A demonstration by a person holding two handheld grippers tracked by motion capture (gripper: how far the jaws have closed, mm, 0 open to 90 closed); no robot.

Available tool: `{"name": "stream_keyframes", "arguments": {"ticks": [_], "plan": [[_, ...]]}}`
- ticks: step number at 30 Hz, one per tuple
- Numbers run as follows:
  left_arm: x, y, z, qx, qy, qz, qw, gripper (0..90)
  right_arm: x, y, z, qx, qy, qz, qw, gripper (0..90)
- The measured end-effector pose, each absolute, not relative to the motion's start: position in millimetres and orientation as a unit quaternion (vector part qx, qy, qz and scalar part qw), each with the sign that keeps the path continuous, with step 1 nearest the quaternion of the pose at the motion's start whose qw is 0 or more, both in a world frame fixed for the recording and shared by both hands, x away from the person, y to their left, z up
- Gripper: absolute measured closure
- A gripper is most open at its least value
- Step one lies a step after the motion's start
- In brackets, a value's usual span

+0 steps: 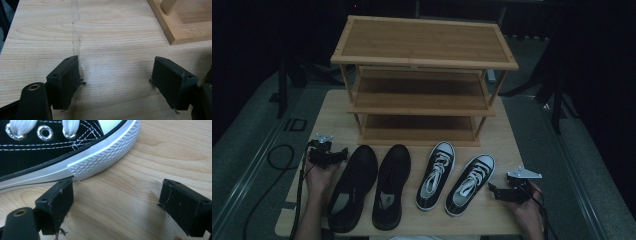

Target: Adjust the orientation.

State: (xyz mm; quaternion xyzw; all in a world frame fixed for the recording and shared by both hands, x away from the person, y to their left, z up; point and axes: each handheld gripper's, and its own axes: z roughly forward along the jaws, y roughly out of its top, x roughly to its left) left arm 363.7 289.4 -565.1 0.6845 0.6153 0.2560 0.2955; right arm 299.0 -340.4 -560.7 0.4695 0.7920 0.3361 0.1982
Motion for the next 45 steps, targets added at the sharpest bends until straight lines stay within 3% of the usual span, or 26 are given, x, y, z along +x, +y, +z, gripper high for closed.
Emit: {"name": "stream_keyframes", "arguments": {"ticks": [16, 18, 19, 21, 27, 45], "plan": [[362, 290, -564, 0.686, 0.613, 0.257, 0.296, 25.4, 299, -340, -561, 0.47, 0.792, 0.336, 0.198, 12.0], [360, 291, -563, 0.686, 0.613, 0.257, 0.297, 28.5, 299, -340, -561, 0.47, 0.792, 0.336, 0.198, 12.0], [359, 290, -562, 0.687, 0.613, 0.256, 0.294, 38.3, 299, -340, -561, 0.47, 0.792, 0.336, 0.198, 12.0], [356, 288, -557, 0.696, 0.608, 0.26, 0.28, 48.0, 299, -340, -561, 0.47, 0.792, 0.336, 0.198, 12.0], [345, 287, -538, 0.714, 0.588, 0.246, 0.288, 60.2, 299, -340, -561, 0.47, 0.792, 0.336, 0.198, 12.1], [316, 283, -489, 0.747, 0.541, 0.182, 0.34, 60.2, 299, -340, -561, 0.471, 0.791, 0.336, 0.199, 12.2]]}}
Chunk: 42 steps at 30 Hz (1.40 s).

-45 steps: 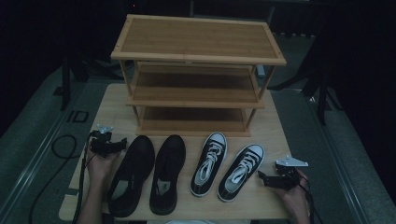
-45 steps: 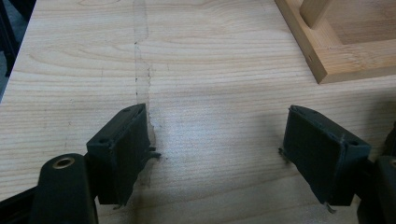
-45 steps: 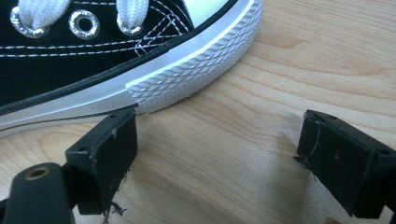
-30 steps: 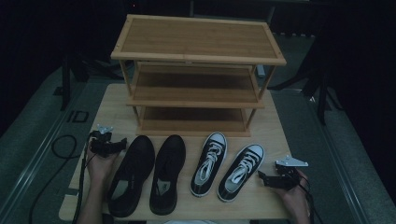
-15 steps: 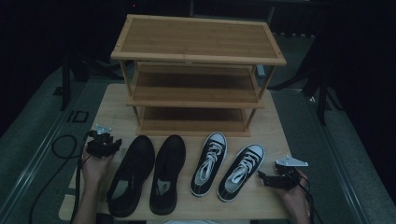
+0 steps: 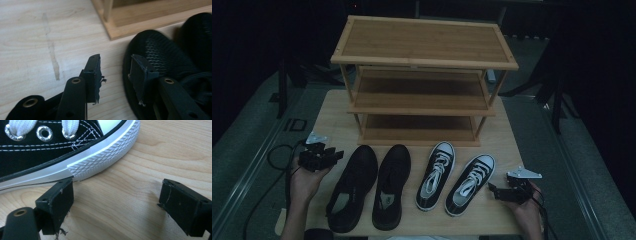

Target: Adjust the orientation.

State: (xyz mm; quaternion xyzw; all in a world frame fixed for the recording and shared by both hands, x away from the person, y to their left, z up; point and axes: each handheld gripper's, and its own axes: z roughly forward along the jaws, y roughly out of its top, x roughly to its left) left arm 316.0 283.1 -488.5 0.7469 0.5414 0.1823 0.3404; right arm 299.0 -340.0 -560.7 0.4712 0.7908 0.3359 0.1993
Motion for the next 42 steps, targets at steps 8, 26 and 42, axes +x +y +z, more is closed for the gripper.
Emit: {"name": "stream_keyframes", "arguments": {"ticks": [8, 26, 42], "plan": [[307, 265, -468, 0.762, 0.524, 0.168, 0.342, 60.1, 299, -340, -561, 0.471, 0.791, 0.336, 0.199, 12.2], [297, 221, -446, 0.805, 0.479, 0.141, 0.319, 59.2, 299, -340, -561, 0.471, 0.791, 0.336, 0.199, 12.2], [281, 180, -433, 0.835, 0.438, 0.129, 0.309, 56.2, 299, -340, -561, 0.471, 0.791, 0.336, 0.199, 12.2]]}}
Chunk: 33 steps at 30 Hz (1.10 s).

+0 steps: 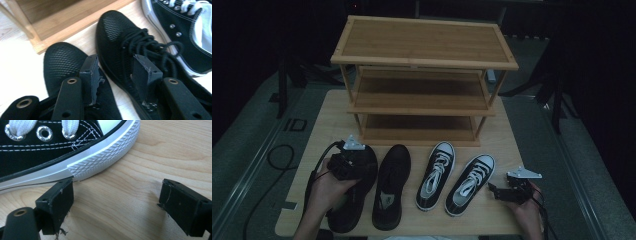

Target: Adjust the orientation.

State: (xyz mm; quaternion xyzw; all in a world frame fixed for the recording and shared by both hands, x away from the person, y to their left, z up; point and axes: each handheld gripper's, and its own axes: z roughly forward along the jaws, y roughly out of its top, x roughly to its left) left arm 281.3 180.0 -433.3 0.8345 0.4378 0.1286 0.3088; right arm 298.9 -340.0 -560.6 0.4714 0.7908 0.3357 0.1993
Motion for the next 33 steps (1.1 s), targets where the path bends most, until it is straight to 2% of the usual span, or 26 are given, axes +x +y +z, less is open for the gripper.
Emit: {"name": "stream_keyframes", "arguments": {"ticks": [12, 20, 33], "plan": [[263, 156, -431, 0.847, 0.418, 0.112, 0.308, 55.8, 299, -340, -561, 0.471, 0.791, 0.336, 0.199, 12.2], [261, 138, -444, 0.863, 0.415, 0.1, 0.271, 56.7, 299, -340, -561, 0.471, 0.791, 0.336, 0.199, 12.2], [273, 129, -464, 0.866, 0.439, 0.071, 0.229, 64.3, 299, -340, -561, 0.471, 0.791, 0.336, 0.199, 12.2]]}}
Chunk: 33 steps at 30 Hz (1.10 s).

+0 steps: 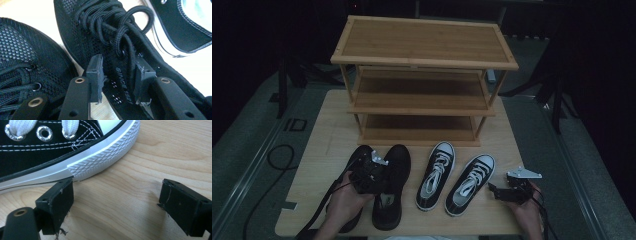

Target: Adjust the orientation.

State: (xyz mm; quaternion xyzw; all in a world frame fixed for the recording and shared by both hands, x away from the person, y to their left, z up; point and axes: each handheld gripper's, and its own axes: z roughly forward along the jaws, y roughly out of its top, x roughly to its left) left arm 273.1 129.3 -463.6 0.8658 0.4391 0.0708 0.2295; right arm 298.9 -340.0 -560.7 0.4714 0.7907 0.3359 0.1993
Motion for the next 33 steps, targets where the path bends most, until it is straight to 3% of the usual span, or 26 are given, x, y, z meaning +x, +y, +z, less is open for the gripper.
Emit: {"name": "stream_keyframes", "arguments": {"ticks": [3, 11, 26, 33], "plan": [[278, 128, -468, 0.866, 0.444, 0.059, 0.224, 66.6, 299, -340, -561, 0.472, 0.791, 0.336, 0.199, 12.2], [286, 126, -469, 0.861, 0.455, 0.056, 0.22, 84.2, 299, -340, -561, 0.471, 0.791, 0.336, 0.199, 12.2], [299, 117, -470, 0.881, 0.435, 0.044, 0.178, 84.0, 299, -340, -561, 0.471, 0.791, 0.336, 0.199, 12.2], [307, 125, -464, 0.864, 0.454, 0.033, 0.216, 86.7, 299, -340, -561, 0.471, 0.791, 0.336, 0.199, 12.2]]}}
